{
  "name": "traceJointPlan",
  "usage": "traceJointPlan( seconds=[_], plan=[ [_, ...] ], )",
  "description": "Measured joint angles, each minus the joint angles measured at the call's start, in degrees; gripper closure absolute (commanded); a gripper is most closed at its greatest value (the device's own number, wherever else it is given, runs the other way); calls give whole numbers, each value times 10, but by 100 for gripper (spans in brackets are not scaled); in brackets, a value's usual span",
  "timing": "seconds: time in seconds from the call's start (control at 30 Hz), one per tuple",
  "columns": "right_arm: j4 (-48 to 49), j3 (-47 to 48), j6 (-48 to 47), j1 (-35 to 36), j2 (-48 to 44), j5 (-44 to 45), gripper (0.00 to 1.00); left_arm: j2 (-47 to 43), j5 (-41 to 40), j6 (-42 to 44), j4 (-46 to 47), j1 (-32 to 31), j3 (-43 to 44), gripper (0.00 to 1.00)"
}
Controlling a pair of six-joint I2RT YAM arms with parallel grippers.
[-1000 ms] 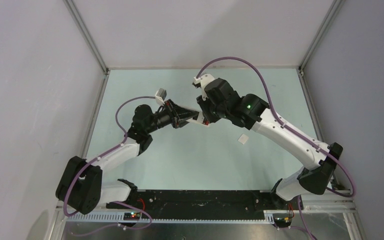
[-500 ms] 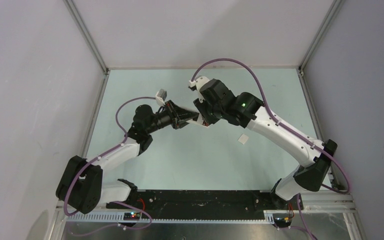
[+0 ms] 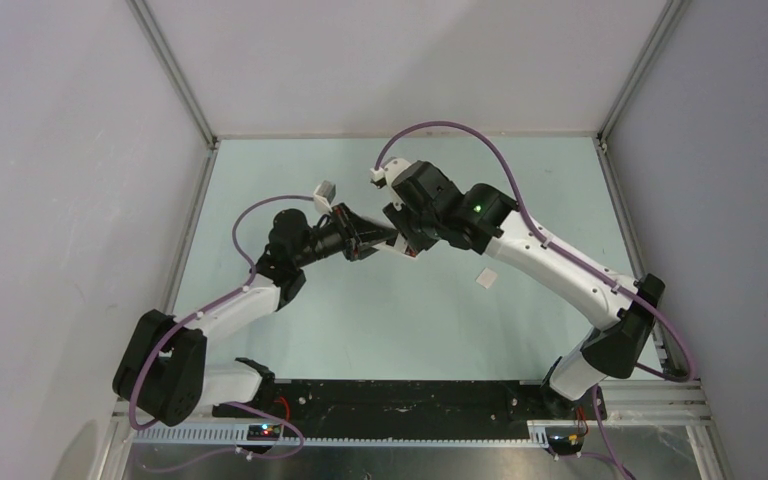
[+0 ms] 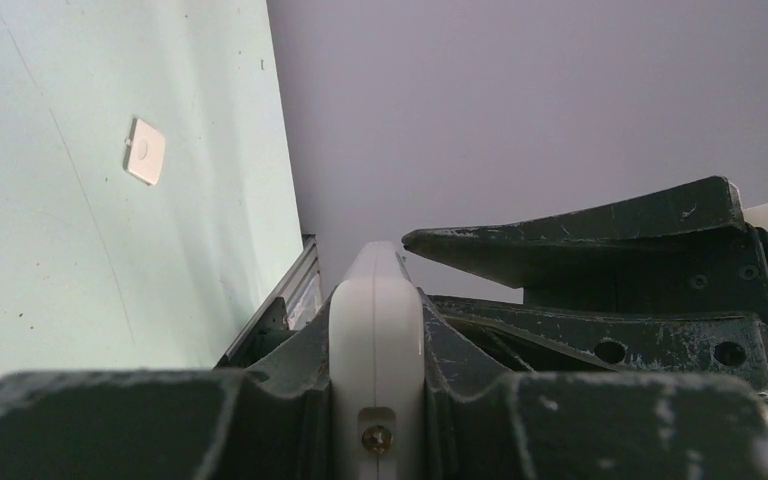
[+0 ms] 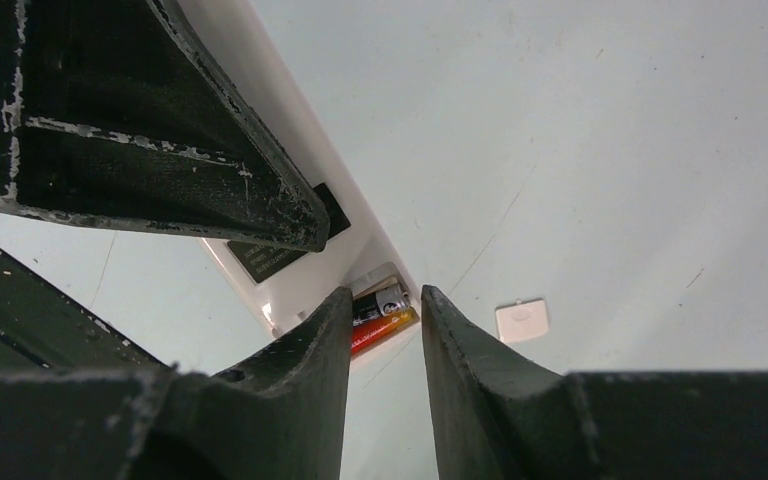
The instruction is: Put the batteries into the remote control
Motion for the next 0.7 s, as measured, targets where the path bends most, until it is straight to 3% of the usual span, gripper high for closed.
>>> traceJointPlan(
  seconds=[0.27,0.6,0.7],
  plan=[
    [-5,0,-1,-2,2,-30,68,0,7,5,-6,0,0,100],
    [-7,0,2,-16,2,-68,63,0,12,19,-8,1,0,100],
    [-9,0,4,-20,2,-76,67,0,14,21,-8,1,0,100]
  ],
)
